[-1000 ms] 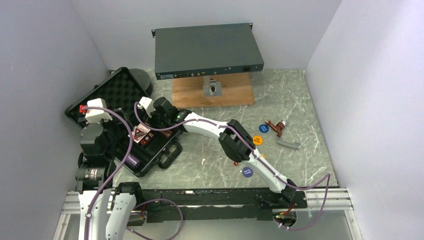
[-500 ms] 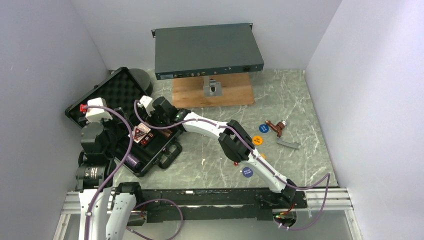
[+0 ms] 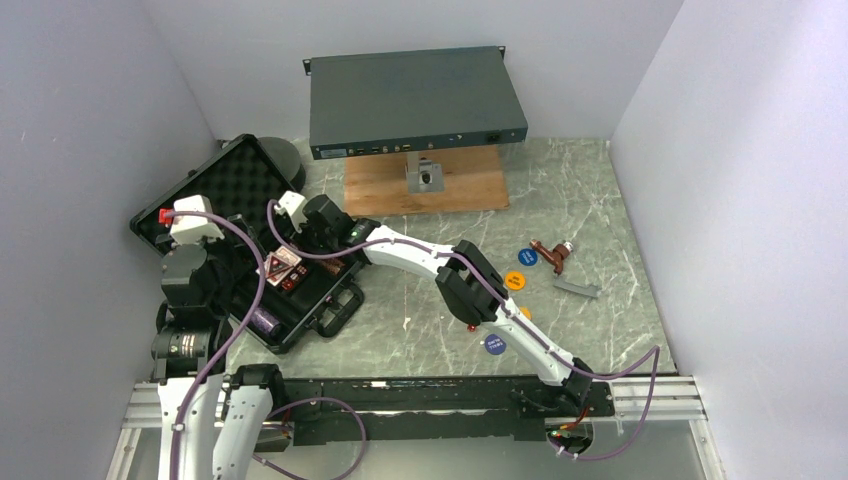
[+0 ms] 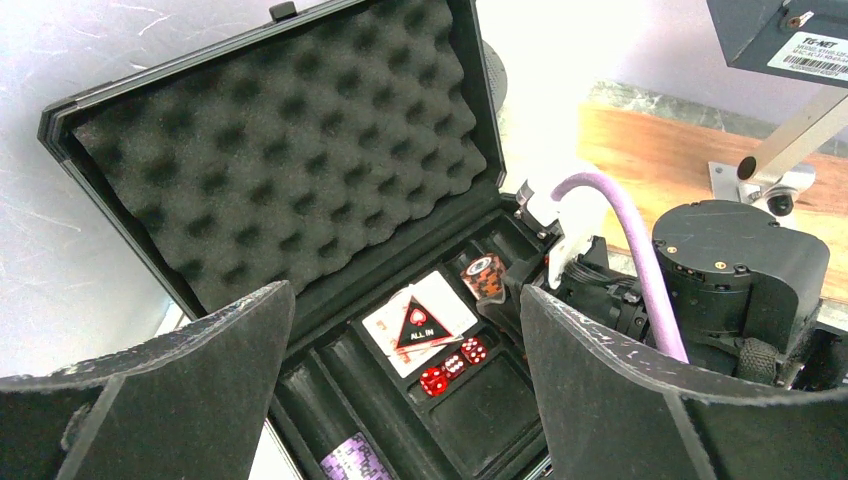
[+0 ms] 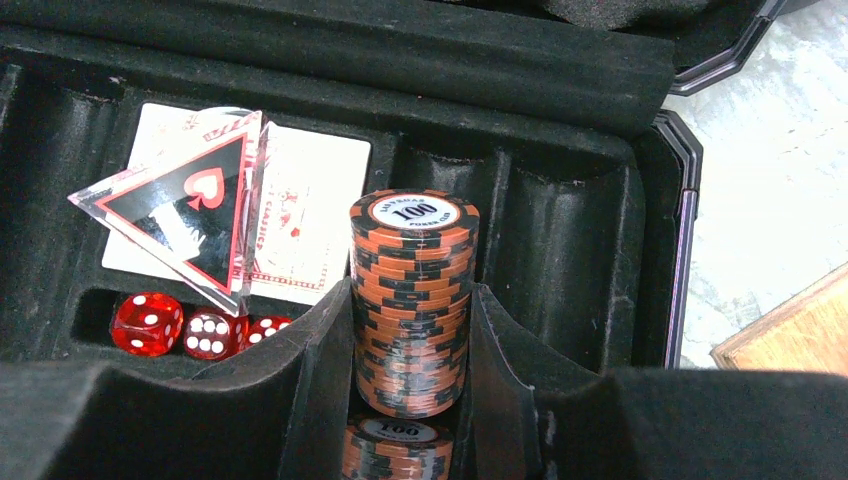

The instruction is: Pack up texas hold em set

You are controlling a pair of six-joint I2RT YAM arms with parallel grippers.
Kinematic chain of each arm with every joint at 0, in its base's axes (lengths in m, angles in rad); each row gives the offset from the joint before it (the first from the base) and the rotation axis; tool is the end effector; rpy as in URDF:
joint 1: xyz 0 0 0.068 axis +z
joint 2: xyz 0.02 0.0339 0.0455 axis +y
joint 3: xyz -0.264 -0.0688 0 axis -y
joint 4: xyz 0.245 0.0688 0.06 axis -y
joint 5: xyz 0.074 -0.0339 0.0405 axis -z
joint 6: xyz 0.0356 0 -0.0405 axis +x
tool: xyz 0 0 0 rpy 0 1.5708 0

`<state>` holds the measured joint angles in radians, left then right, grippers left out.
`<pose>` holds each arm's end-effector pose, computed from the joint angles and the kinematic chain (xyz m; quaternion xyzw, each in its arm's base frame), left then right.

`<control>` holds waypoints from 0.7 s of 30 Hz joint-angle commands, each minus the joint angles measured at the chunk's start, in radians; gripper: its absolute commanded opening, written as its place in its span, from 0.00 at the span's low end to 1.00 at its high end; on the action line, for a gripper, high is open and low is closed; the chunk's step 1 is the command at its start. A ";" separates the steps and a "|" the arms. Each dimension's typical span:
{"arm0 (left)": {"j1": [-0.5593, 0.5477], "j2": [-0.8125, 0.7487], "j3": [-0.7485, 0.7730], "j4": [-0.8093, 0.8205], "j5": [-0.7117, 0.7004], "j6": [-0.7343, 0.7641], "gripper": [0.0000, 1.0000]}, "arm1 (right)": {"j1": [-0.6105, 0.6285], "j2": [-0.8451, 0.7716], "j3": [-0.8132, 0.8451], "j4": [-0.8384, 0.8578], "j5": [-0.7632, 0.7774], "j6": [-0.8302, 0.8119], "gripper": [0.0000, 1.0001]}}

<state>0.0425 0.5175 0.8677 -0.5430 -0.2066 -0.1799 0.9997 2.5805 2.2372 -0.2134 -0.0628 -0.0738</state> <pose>0.1065 0.0118 0.3637 -0.1504 0.7558 0.0360 0.6363 0.3156 0.4954 0.1701 -0.4599 0.7431 0.2413 0.4220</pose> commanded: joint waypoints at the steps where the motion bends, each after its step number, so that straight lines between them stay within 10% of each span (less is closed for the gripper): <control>1: 0.006 0.017 0.016 0.019 0.014 -0.008 0.90 | -0.029 -0.046 -0.033 0.000 0.121 -0.017 0.32; 10: 0.007 0.013 0.013 0.020 0.009 -0.007 0.90 | -0.029 -0.095 -0.044 0.007 0.105 0.002 0.64; 21: 0.006 0.014 0.014 0.020 0.010 -0.007 0.90 | -0.027 -0.187 -0.121 0.111 0.088 0.045 0.65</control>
<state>0.0429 0.5320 0.8677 -0.5434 -0.2035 -0.1799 0.9939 2.5015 2.1281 -0.1837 -0.0036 -0.0483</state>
